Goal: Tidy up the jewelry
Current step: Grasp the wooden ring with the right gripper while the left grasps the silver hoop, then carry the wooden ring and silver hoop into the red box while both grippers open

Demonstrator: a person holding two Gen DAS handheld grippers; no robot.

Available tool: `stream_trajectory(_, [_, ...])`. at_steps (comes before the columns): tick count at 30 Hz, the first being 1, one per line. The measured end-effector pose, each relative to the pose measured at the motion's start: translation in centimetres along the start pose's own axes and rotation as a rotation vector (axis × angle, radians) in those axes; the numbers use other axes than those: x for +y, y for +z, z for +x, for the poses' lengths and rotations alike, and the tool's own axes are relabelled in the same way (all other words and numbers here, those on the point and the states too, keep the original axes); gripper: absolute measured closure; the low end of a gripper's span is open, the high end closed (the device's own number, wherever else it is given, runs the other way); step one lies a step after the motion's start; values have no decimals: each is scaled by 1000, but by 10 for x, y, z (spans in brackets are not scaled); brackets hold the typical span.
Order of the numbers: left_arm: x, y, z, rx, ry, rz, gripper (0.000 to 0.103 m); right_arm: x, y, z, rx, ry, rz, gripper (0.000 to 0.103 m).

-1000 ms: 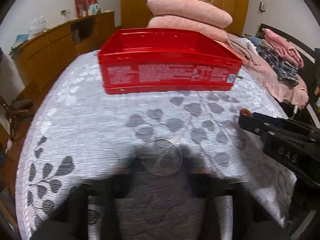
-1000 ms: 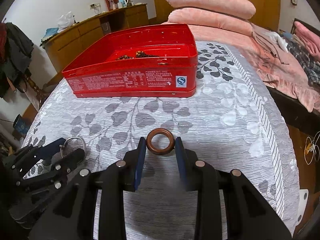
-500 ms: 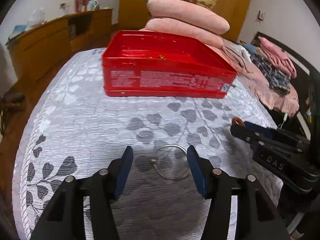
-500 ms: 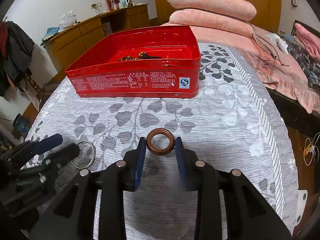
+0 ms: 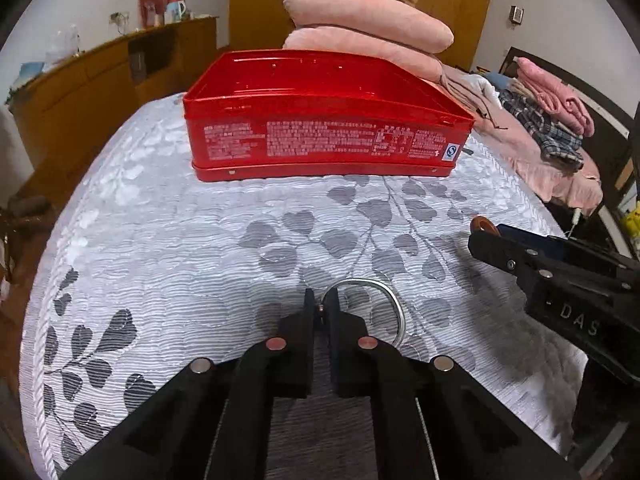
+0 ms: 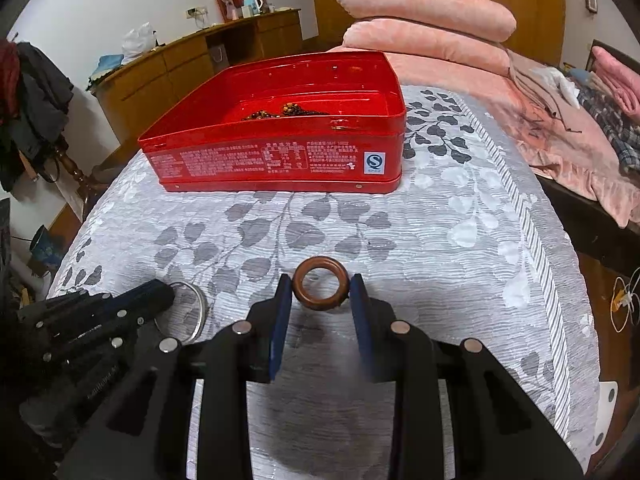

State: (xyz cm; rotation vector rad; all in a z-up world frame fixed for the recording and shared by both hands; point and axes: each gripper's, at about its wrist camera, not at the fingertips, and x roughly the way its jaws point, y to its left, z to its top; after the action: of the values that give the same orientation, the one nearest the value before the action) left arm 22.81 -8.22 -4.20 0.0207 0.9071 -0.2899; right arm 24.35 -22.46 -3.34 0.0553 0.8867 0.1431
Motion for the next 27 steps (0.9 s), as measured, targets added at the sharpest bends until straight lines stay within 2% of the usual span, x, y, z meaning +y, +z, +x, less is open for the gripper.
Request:
stream_trajectory(2, [0, 0, -1, 0, -2, 0, 97, 1, -1, -1, 0, 0, -3, 74])
stream_trajectory(3, [1, -1, -2, -1, -4, -3, 93, 2, -1, -1, 0, 1, -3, 74])
stream_trajectory(5, [-3, -2, -5, -2, -13, 9, 73, 1, -1, -1, -1, 1, -1, 74])
stream_trajectory(6, [-5, -2, -6, -9, -10, 14, 55, 1, -1, -1, -1, 2, 0, 74])
stream_trajectory(7, [-8, -2, -8, -14, -2, 17, 46, 0, -1, -2, -2, 1, 3, 74])
stream_trajectory(10, [-18, -3, -10, -14, -3, 48, 41, -4, -1, -4, -7, -2, 10, 74])
stream_trajectory(15, [-32, -8, 2, 7, 52, 104, 40, -11, -3, -8, -16, -7, 22, 74])
stream_trajectory(17, [-33, -9, 2, 2, 64, 107, 47, -12, -4, -8, -16, -6, 24, 74])
stream_trajectory(19, [-32, -9, 0, -5, 60, 107, 53, -13, -5, -9, -19, -3, 27, 74])
stream_trajectory(27, [-28, -10, -4, -19, 47, 93, 54, -10, -7, -10, -18, 5, 18, 74])
